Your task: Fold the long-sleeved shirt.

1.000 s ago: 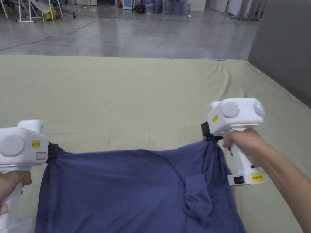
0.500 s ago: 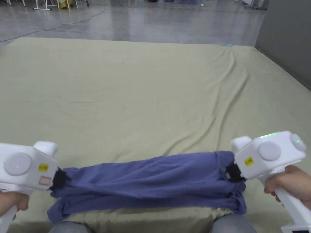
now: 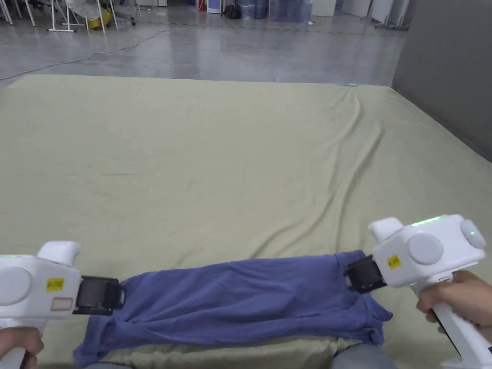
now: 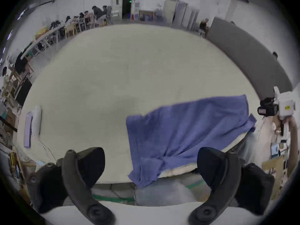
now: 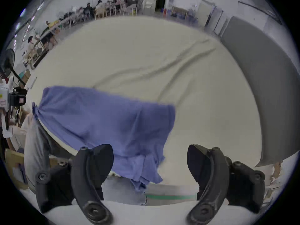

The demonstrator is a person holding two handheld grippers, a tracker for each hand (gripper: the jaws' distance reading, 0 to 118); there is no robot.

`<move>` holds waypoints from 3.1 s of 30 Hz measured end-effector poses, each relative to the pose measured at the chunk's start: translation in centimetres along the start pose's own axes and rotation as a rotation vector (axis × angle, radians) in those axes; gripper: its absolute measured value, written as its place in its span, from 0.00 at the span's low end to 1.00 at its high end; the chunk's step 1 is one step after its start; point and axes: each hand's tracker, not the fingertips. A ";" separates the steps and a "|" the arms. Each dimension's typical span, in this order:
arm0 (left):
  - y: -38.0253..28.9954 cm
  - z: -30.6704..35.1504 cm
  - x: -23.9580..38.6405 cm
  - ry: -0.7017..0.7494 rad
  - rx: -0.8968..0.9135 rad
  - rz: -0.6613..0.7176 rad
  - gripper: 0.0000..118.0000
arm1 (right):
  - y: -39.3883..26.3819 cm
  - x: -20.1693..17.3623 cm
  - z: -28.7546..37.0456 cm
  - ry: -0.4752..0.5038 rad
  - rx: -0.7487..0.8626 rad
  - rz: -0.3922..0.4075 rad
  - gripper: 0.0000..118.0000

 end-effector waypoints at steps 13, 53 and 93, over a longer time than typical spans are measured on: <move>1.4 0.9 4.1 0.073 0.173 0.015 0.00 | 4.2 -5.2 -0.4 0.022 0.162 -0.093 0.00; 4.8 -11.9 -13.3 -0.557 -0.110 0.354 0.00 | 2.2 -6.1 -1.4 0.090 0.098 -0.108 0.00; 7.2 -11.9 12.6 -0.724 -0.208 0.240 0.48 | 0.2 -1.4 1.3 0.045 0.140 -0.133 0.00</move>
